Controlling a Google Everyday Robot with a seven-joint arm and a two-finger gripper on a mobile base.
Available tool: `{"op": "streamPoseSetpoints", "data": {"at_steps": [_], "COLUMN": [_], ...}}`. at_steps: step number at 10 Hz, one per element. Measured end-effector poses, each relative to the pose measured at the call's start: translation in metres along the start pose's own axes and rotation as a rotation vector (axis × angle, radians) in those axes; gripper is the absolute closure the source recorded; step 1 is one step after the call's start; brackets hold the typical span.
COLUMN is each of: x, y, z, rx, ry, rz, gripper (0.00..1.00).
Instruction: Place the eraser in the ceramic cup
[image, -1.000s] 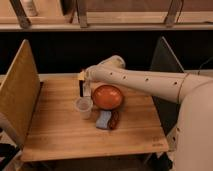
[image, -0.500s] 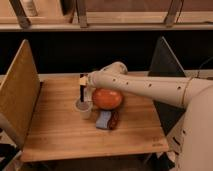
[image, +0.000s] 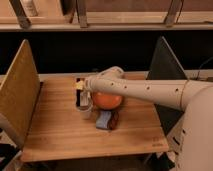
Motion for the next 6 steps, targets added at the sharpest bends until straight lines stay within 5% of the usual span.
{"op": "streamPoseSetpoints", "data": {"at_steps": [6], "x": [-0.014], "y": [0.017], "z": [0.016], "rx": [-0.126], "ry": [-0.078], "rz": [-0.029], "gripper": [1.0]}}
